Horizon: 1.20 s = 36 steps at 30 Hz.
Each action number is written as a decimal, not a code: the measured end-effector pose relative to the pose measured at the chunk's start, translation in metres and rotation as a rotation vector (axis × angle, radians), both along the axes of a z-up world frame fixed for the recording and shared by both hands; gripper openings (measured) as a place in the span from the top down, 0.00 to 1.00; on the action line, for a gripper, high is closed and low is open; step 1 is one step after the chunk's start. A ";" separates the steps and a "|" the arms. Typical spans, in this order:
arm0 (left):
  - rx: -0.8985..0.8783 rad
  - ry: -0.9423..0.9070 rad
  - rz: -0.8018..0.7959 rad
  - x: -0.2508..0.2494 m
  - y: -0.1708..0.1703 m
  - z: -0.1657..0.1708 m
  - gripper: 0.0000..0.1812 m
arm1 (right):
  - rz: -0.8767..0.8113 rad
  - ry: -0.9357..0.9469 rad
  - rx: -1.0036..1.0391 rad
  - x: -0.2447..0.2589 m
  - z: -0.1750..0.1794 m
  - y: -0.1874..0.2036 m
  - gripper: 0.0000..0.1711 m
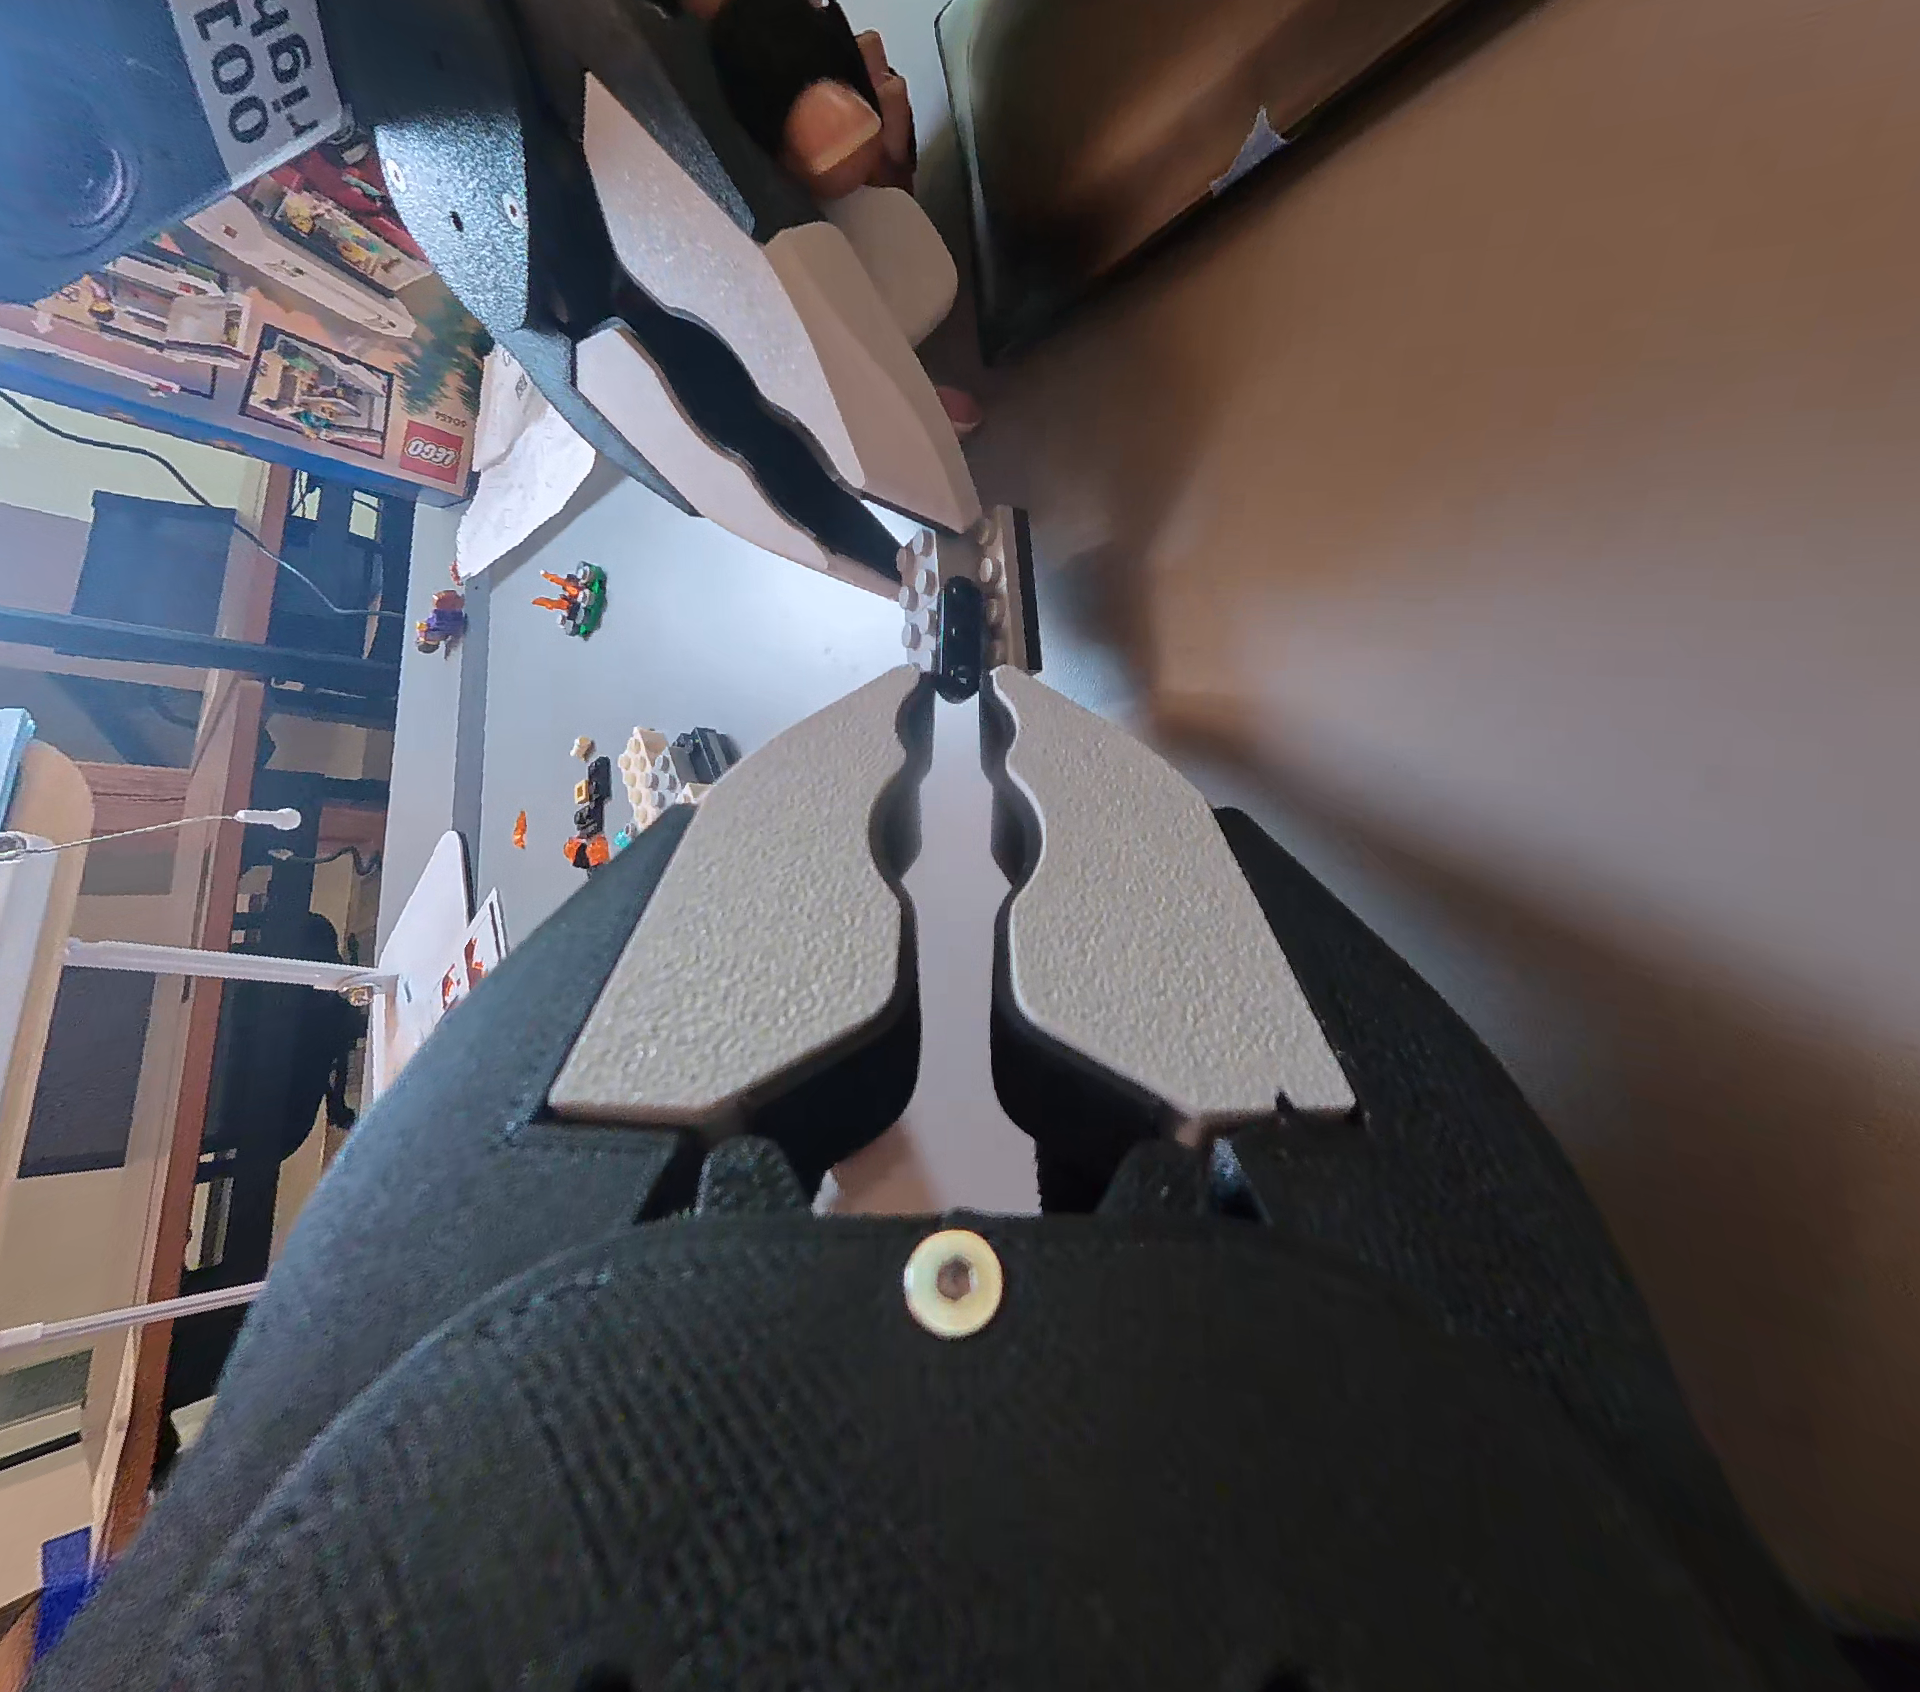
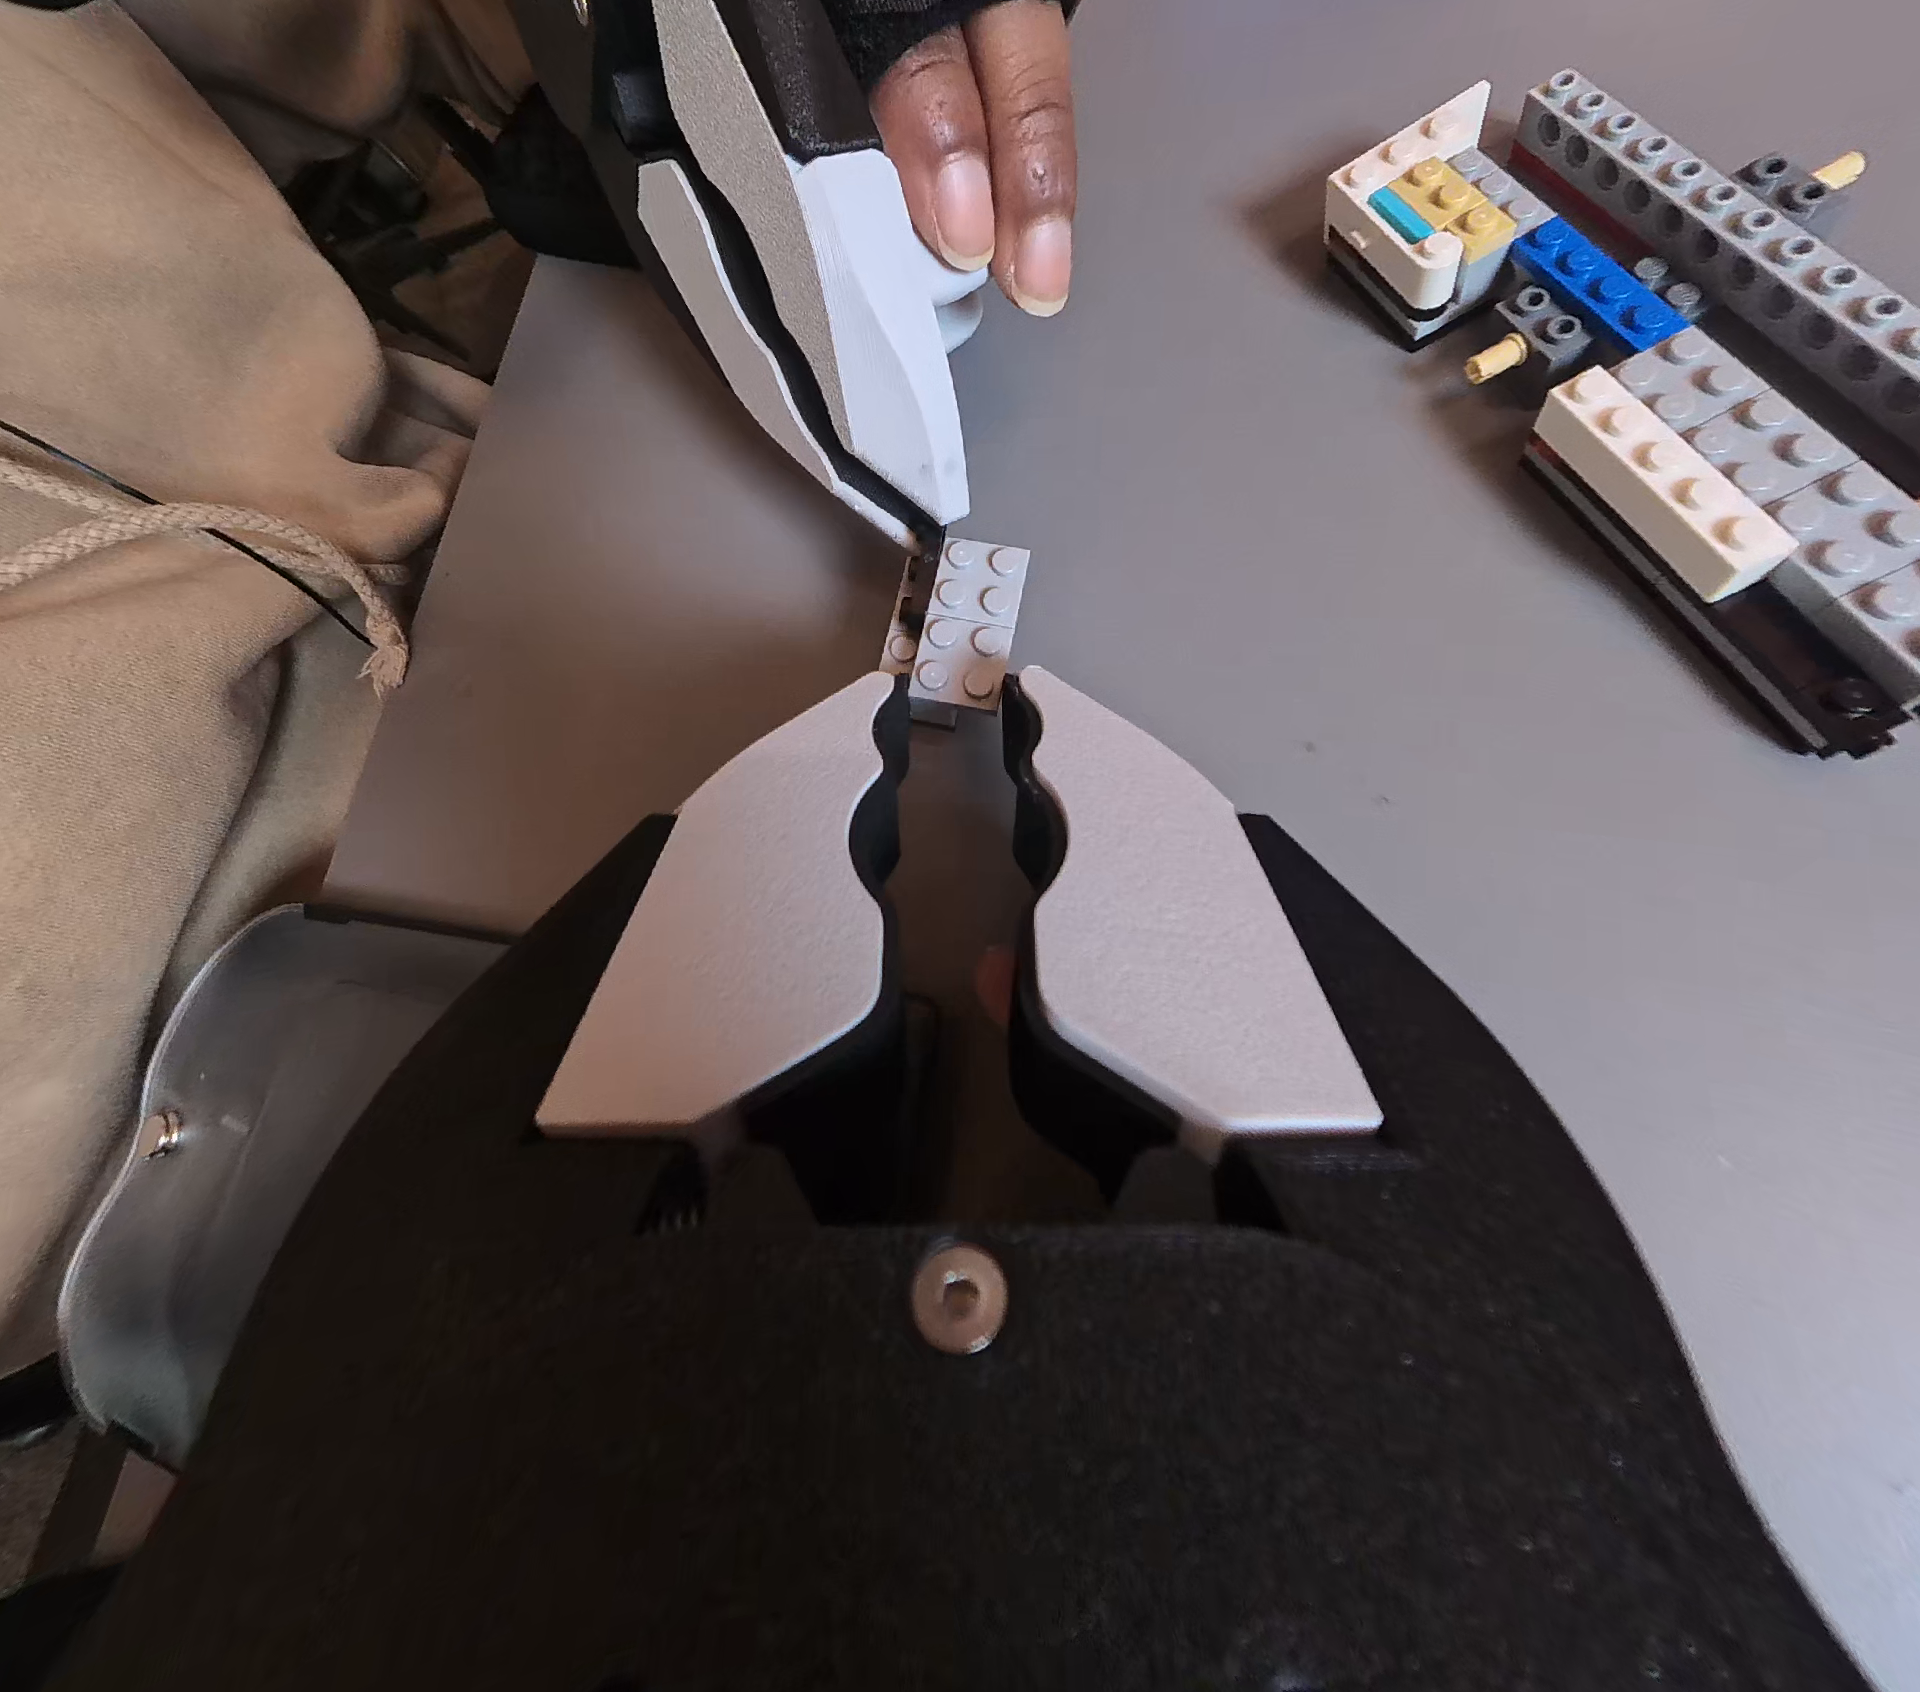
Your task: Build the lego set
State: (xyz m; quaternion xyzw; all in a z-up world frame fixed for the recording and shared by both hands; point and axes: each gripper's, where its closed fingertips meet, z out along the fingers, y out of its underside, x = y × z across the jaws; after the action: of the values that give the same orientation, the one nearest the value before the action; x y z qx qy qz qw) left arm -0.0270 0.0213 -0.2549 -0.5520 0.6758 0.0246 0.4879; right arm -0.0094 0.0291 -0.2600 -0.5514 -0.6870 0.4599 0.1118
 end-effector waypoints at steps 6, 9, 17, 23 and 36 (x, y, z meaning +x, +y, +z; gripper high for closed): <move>-0.320 -0.162 0.037 0.001 -0.008 -0.001 0.96 | -0.015 0.021 0.038 -0.001 0.001 0.004 0.90; -0.516 -0.256 0.060 0.002 -0.011 -0.003 0.96 | -0.009 0.042 0.072 -0.003 0.004 0.003 0.90; -0.745 -0.340 0.088 0.002 -0.018 -0.002 0.96 | 0.034 0.050 0.128 -0.003 0.001 -0.007 0.90; -0.764 -0.330 0.106 0.002 -0.018 -0.006 0.96 | 0.037 0.042 0.108 -0.003 -0.001 -0.009 0.90; -0.701 -0.280 0.155 0.002 -0.012 -0.016 0.95 | 0.041 -0.015 0.279 -0.001 -0.009 -0.007 0.90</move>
State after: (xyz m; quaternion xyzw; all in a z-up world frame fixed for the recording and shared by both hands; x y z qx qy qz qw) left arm -0.0251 0.0090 -0.2710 -0.7328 0.5263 -0.2465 0.3539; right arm -0.0108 0.0218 -0.2694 -0.5200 -0.7562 0.3577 0.1728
